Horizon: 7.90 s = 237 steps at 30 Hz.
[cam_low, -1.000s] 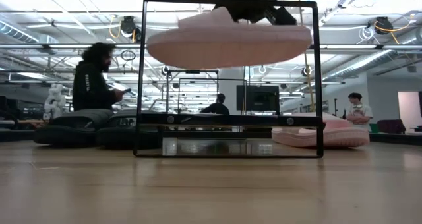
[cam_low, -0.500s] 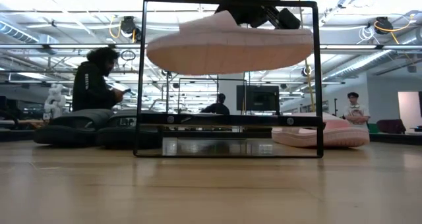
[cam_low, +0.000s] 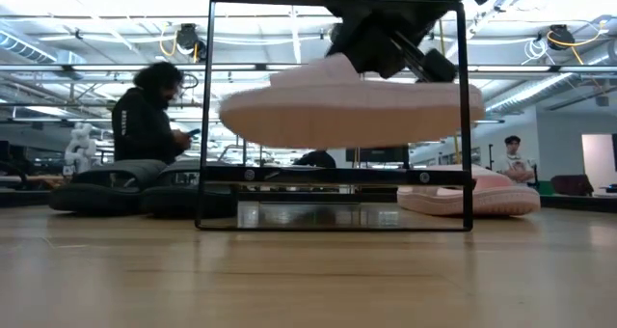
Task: Pick and place slides into the shelf
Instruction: Put the right pink slipper on the shelf, then put the pink slipper on the shelf
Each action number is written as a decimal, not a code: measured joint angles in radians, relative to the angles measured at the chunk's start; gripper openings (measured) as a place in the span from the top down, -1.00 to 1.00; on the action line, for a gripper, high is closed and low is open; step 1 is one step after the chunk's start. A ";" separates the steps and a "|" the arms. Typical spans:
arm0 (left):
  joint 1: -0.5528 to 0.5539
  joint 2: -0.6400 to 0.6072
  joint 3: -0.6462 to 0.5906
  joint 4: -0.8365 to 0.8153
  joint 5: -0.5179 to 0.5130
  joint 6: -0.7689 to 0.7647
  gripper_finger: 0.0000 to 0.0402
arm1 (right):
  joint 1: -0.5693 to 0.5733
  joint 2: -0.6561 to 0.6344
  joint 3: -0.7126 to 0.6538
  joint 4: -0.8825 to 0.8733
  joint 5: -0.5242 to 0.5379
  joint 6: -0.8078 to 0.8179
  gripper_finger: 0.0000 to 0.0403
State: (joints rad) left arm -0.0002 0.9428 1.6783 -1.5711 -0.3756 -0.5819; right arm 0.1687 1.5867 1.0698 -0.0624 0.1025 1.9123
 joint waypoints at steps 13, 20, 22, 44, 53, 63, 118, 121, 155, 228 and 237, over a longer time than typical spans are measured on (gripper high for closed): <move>0.000 0.014 0.000 0.000 0.000 0.001 0.04 | 0.030 0.000 -0.011 0.014 -0.024 0.041 1.00; 0.000 0.033 0.000 0.000 0.000 0.020 0.04 | 0.030 0.048 -0.011 0.075 -0.022 0.038 1.00; 0.000 0.039 0.000 0.000 0.000 0.027 0.04 | 0.029 0.069 -0.011 0.109 -0.025 0.036 1.00; 0.000 0.052 0.000 0.000 0.009 0.051 0.04 | 0.025 0.106 -0.011 0.156 -0.017 -0.013 0.75; 0.000 0.052 0.000 0.000 0.010 0.053 0.04 | 0.021 0.106 -0.011 0.156 -0.006 -0.018 0.55; 0.000 0.052 0.000 0.000 0.012 0.054 0.04 | 0.021 0.106 -0.011 0.156 -0.065 -0.051 0.46; 0.000 0.052 0.000 0.005 -0.097 0.054 0.04 | -0.641 -0.648 -0.571 -0.095 -0.688 -1.211 0.46; 0.000 0.059 0.000 0.005 -0.097 0.036 0.04 | -0.716 -0.638 -0.571 -0.224 -0.805 -1.331 0.46; 0.000 0.207 0.000 0.005 -0.101 0.026 0.04 | -0.876 -0.397 -0.559 -0.297 -0.814 -1.853 0.46; 0.000 0.207 0.000 0.004 -0.150 0.002 0.04 | -0.345 -0.379 0.125 -0.236 0.117 -0.710 1.00; 0.000 0.206 0.000 0.001 -0.150 0.094 0.04 | -0.126 -0.121 0.124 -0.034 0.271 -0.429 1.00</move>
State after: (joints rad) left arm -0.0005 1.1493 1.6783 -1.5705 -0.5251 -0.4879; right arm 0.0424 1.4657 1.1942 -0.0965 0.3740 1.4831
